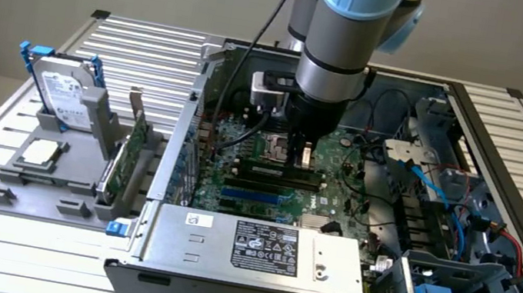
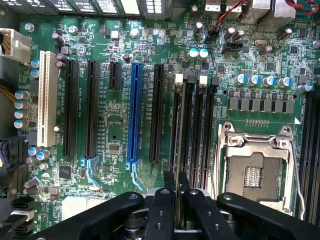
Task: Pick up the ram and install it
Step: 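Insert the ram into the slot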
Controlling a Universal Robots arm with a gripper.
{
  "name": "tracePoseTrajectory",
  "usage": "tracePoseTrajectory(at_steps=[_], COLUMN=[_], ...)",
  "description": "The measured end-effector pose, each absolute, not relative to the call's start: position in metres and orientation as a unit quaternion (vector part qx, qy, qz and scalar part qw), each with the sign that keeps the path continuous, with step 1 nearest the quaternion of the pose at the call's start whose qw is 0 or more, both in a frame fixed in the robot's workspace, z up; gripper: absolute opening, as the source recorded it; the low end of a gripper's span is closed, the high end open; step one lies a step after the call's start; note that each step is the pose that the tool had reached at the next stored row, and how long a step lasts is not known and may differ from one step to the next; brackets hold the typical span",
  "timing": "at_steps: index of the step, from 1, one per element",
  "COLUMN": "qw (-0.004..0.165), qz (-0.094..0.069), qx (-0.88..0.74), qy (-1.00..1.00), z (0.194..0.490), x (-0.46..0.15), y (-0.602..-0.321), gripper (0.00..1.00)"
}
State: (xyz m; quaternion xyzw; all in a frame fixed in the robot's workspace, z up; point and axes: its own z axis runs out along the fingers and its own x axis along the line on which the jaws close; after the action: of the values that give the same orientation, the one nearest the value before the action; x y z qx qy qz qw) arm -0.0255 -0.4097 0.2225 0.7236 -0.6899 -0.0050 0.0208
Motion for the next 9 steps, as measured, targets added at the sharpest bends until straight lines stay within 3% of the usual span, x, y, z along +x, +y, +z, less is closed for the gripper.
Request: tracePoseTrajectory(at_steps=[9], qw=[0.024], qz=[-0.002], qx=[0.723], qy=[-0.690], z=[0.2225], x=[-0.0256], y=[-0.4097], gripper=[0.14])
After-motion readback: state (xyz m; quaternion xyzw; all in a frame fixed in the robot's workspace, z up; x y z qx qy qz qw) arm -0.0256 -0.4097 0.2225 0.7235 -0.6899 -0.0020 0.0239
